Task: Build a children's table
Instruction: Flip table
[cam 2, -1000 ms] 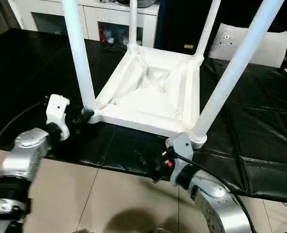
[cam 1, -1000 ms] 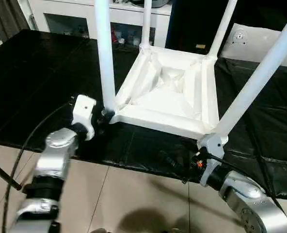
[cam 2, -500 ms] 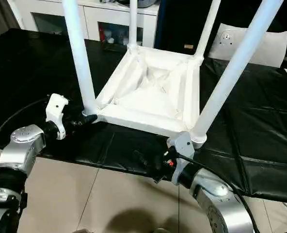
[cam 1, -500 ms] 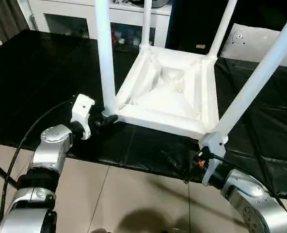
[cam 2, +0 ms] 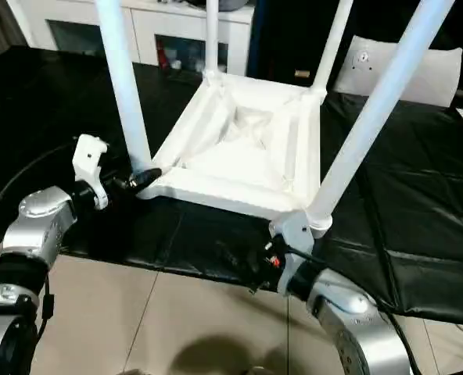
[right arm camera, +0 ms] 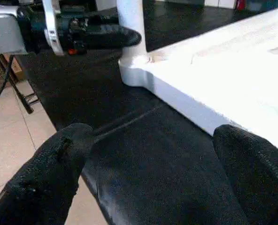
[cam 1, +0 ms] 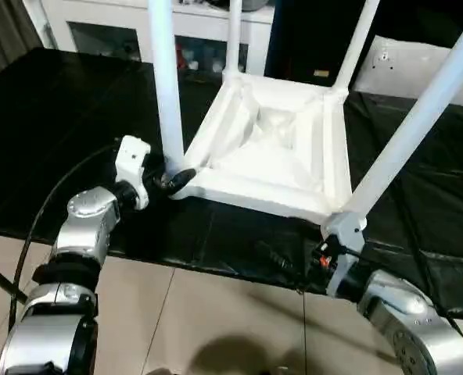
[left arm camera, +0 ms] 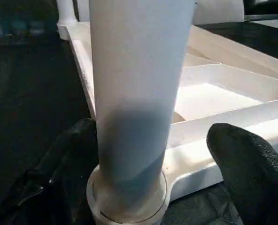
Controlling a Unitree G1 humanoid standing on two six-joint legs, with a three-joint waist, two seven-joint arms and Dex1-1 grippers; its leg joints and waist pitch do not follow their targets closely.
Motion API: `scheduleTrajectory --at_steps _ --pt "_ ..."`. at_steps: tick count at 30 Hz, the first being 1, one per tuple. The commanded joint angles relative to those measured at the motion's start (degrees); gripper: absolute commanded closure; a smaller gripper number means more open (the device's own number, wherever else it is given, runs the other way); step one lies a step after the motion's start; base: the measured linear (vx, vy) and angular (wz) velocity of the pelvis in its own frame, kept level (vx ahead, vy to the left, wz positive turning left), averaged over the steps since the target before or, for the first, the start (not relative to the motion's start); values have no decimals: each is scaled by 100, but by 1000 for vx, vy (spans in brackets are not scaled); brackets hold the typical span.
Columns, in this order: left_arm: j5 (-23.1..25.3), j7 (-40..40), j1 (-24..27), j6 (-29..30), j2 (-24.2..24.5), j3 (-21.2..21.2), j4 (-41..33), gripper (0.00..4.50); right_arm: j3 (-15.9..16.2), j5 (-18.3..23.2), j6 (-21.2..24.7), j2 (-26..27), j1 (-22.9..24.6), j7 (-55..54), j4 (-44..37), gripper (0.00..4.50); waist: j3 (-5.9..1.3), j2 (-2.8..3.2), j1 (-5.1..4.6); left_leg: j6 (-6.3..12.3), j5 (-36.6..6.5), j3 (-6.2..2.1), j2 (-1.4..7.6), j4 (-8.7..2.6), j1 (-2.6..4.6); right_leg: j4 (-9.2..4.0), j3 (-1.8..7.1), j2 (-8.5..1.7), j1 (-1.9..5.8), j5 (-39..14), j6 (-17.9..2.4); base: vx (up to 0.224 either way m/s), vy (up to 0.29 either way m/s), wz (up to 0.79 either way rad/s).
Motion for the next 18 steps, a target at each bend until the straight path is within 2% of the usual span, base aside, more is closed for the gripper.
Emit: scheduleTrajectory --at_steps 1,6,11,12,18 --pt "92 77 -125 -9 -42 -115 102 64 5 33 0 -22 -5 2 -6 0 -319 109 8 -30 -1291 -39 183 -568 82 -319 180 -221 239 -692 -1393 0 0 0" --pt "193 323 -203 -169 -91 -124 348 120 72 3 25 -6 -8 -34 -10 0 -334 117 7 28 -1114 -37 183 -552 80 -295 175 -217 253 -378 -1467 0 0 0" --pt "232 687 -338 -353 -180 -45 637 162 93 -8 26 18 -64 -71 32 0 -329 108 11 38 -1199 -36 183 -555 77 -310 178 -226 258 -520 -1457 0 0 0" --pt "223 725 -362 -372 -194 -34 677 181 97 -6 28 20 -72 -75 35 0 -330 107 11 30 -1214 -40 185 -556 80 -313 178 -224 253 -558 -1449 0 0 0" --pt "74 783 -404 -302 -294 75 742 226 122 3 16 18 -77 -85 28 0 -328 115 14 7 -1230 -40 187 -558 79 -313 178 -225 251 -555 -1451 0 0 0"
